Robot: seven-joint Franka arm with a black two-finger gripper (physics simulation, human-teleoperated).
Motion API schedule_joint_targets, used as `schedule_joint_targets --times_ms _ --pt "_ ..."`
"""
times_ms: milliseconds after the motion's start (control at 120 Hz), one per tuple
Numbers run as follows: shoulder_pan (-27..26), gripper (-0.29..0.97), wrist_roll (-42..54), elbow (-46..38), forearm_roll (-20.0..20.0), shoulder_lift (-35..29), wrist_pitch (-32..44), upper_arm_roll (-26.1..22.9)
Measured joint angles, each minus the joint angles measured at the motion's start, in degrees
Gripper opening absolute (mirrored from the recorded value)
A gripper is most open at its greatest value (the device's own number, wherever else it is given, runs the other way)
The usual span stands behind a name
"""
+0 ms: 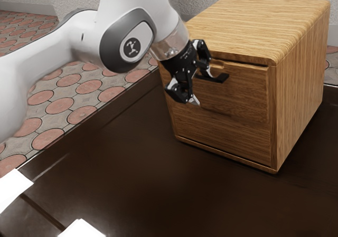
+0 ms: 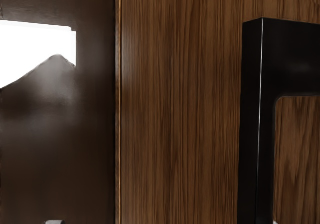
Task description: Pull the drawer handle with one arm to open the drawer
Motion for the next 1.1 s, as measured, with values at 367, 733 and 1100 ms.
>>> schedule_joint_targets --times_ms 367,733,1100 --pt "-0.1 0.03 -0.6 0.4 -0.3 -1.8 -4.1 1.5" --pt "-0.3 -0.09 -1.9 -4.1 -0.4 -7.2 -7.0 1.4" --pt "-1.7 -0.10 -3.2 -11.8 -0.5 -14.1 -7.5 2.4"
